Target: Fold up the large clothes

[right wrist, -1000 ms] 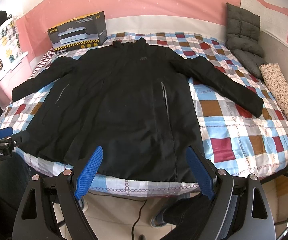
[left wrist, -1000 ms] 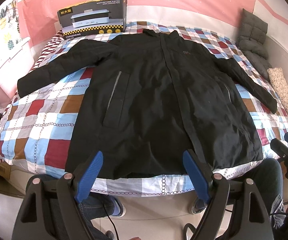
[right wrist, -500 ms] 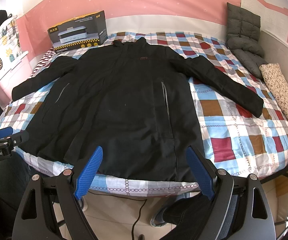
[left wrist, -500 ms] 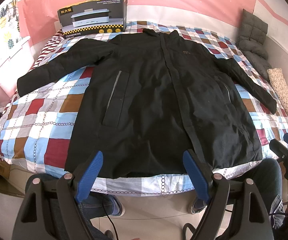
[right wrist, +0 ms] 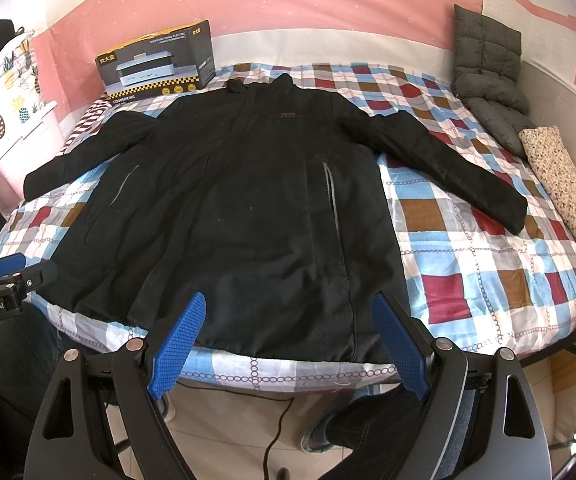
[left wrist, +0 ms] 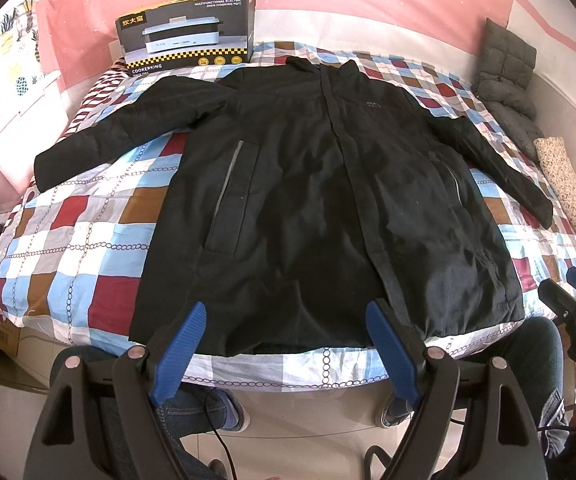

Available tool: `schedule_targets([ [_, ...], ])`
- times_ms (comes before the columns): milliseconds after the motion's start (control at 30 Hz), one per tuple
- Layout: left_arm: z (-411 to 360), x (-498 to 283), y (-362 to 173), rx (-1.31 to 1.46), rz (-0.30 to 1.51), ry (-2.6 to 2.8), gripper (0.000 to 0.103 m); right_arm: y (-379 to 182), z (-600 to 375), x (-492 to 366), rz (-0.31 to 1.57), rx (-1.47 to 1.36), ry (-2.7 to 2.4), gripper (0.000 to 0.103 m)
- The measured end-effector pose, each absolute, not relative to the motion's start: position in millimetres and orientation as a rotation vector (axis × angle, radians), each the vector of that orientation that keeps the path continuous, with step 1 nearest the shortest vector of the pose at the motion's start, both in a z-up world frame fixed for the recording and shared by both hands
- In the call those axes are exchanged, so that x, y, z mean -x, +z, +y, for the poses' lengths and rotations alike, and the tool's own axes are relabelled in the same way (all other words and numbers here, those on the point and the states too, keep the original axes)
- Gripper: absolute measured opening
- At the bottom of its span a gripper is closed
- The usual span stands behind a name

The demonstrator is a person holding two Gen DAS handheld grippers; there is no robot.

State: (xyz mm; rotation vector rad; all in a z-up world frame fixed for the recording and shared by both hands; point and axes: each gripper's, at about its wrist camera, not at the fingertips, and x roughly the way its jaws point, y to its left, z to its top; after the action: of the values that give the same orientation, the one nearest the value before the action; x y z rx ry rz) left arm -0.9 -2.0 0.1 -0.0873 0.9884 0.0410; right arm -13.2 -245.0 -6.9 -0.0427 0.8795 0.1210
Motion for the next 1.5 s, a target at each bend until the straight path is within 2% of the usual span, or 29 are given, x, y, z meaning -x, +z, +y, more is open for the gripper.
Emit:
schedule_targets([
  [1000,-9.6,8.4,-10.0,0.083,0.992,0.042,0.084,-7.8,-241.2,9.2,0.890,0.051,0.120,0.086],
  [1500,25.9,-23.4,-23.7,0.128,0.996,0.091,0.084,-12.1,-231.4,-26.7,0.891,0.082,0.133,0.086],
])
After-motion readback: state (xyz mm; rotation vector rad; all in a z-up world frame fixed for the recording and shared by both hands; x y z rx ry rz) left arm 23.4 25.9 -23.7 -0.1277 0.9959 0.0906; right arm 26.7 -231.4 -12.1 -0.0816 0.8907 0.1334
